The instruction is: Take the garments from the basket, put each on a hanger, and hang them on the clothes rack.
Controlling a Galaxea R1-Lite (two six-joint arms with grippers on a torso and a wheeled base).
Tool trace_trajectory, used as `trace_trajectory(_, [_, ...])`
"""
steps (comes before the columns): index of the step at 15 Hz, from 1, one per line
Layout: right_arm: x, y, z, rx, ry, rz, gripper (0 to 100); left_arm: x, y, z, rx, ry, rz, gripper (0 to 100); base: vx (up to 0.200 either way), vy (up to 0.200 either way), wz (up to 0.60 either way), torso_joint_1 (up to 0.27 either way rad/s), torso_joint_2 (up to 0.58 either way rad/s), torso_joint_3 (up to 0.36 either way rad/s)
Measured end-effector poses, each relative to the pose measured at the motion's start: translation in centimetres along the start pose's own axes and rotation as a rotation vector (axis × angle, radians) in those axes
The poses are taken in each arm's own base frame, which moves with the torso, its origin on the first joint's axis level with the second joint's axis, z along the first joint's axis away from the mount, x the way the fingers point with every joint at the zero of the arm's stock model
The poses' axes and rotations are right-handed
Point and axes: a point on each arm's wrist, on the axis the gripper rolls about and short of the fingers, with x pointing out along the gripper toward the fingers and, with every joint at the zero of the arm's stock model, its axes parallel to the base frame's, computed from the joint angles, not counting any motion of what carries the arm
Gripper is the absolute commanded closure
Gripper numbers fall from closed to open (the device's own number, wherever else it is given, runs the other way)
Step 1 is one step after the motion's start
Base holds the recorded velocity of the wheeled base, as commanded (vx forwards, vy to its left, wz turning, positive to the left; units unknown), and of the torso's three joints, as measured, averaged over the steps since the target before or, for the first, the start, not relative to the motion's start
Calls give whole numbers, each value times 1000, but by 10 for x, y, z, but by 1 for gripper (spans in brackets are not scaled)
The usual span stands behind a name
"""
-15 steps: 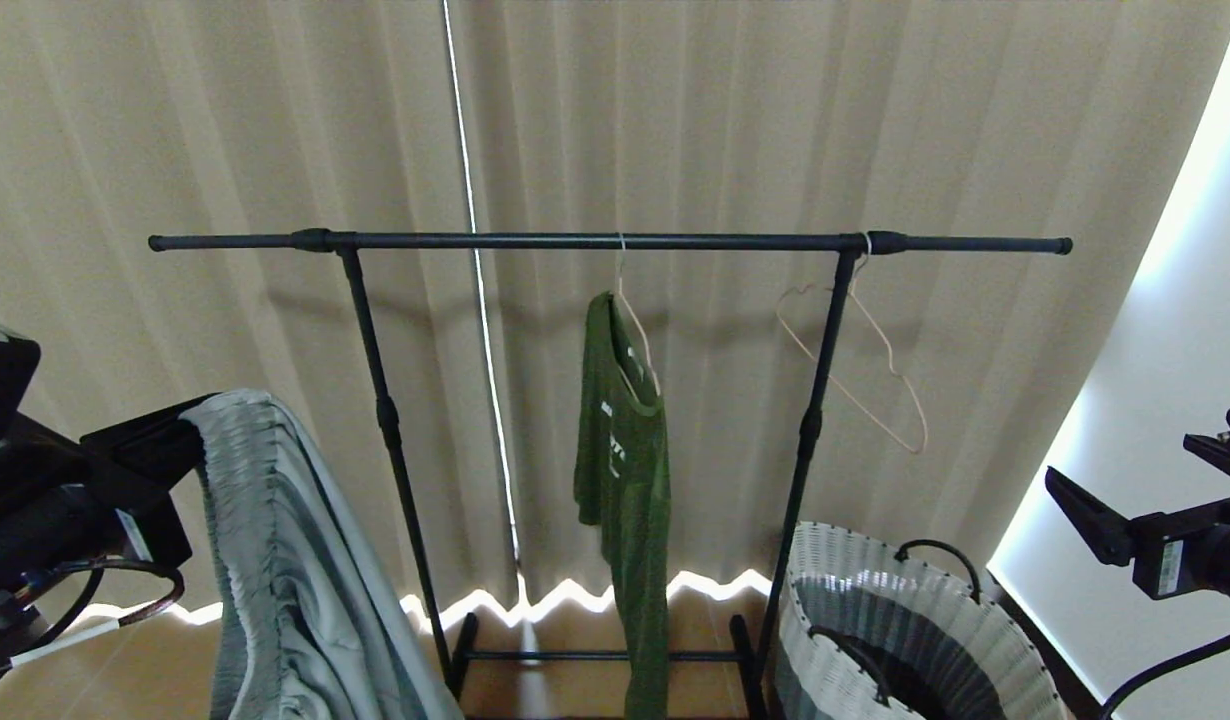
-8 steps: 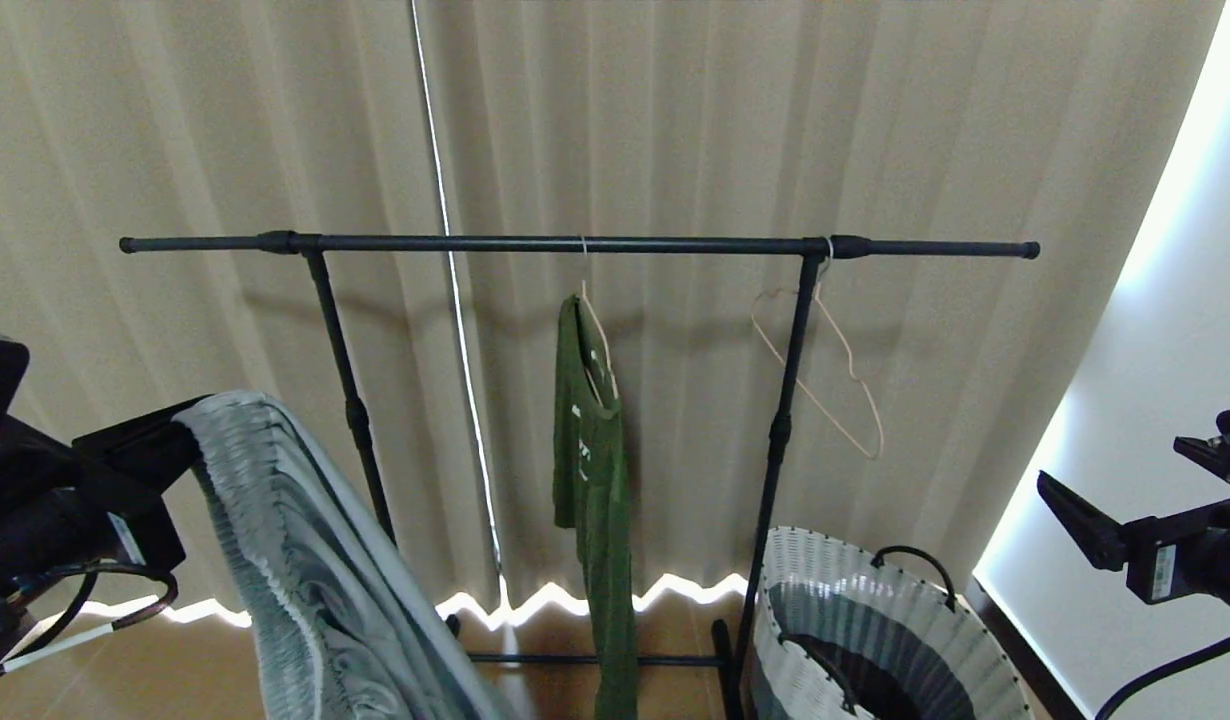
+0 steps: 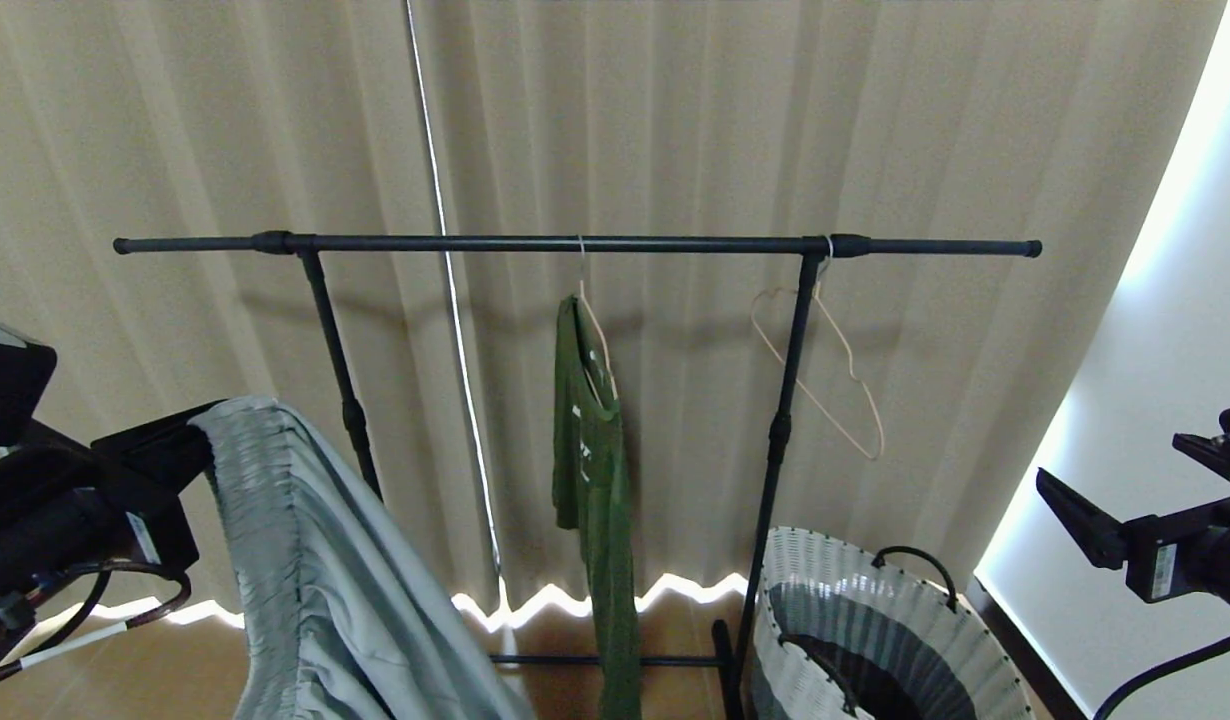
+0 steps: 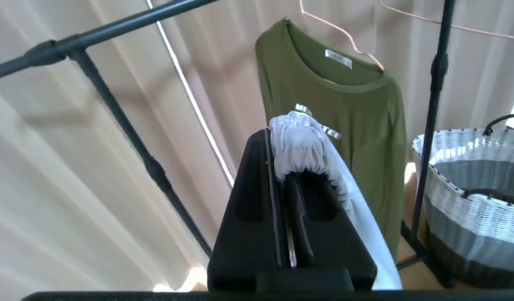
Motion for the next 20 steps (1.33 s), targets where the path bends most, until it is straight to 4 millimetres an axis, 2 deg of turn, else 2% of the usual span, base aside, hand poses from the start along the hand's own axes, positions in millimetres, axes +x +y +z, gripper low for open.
trace_trajectory(10, [-1,0,-3,-1,12,6,0,4,0,-3,-3,18,-6,100,0,0,0,0,0,0])
trace_trajectory(20, [-1,5,-5,-10,22,33,0,6,-1,-4,-6,25,-9,100,200,0,0,2,2,3])
